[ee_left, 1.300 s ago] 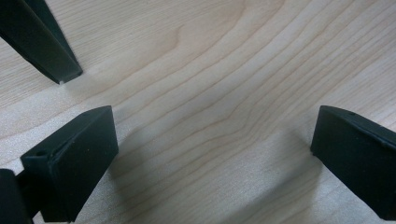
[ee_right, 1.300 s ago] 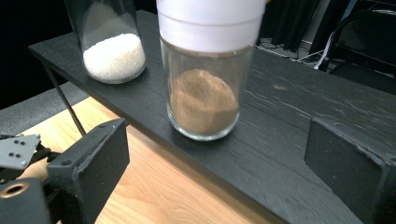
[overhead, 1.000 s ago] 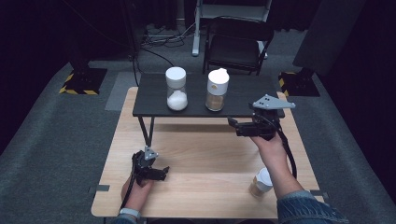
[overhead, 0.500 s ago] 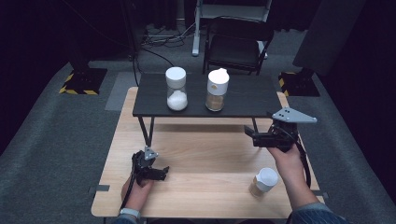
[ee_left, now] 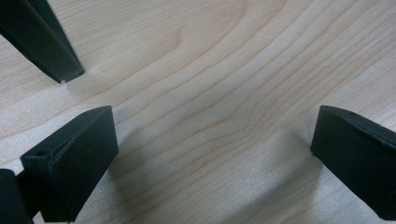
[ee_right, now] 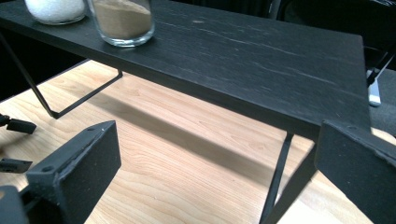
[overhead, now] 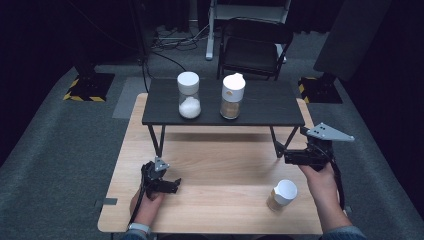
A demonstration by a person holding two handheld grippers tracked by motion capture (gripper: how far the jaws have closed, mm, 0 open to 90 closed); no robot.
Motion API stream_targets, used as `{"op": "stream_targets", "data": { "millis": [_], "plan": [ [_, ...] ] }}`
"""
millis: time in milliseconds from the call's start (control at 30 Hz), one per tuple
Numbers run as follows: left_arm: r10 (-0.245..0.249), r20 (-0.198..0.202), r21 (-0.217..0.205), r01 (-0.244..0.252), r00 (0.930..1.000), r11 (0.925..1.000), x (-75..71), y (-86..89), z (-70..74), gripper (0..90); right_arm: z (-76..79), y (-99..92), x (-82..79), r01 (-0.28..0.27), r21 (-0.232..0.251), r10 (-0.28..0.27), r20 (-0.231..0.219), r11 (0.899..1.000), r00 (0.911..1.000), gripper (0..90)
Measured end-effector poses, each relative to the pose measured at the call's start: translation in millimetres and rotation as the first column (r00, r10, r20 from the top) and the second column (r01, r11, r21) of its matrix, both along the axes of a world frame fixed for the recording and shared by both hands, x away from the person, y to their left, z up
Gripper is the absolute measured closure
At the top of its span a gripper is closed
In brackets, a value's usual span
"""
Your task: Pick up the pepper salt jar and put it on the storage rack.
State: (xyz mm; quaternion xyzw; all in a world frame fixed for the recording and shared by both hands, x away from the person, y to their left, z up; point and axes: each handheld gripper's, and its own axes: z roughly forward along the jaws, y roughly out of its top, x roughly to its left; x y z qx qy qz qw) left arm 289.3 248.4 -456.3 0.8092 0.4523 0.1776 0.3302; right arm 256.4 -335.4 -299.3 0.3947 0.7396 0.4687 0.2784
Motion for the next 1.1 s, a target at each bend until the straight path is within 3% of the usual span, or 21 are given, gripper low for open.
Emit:
{"op": "stream_targets", "data": {
  "millis": [600,1100],
  "plan": [
    [0.005,0.001,0.004,-0.005,1.0000,1.0000,-0.9,-0.9,0.2,0.5,-30.6,-37.2,-12.6,0.077,0.021,-0.076,-0.035,0.997,0.9965,0.2],
    [0.010,0.001,0.003,-0.010,0.9999,0.9999,-1.2,-1.7,0.2,0.4,-47.2,-61.2,-23.4,0.106,0.041,-0.105,-0.030,0.994,0.9940,0.2]
  ]
}}
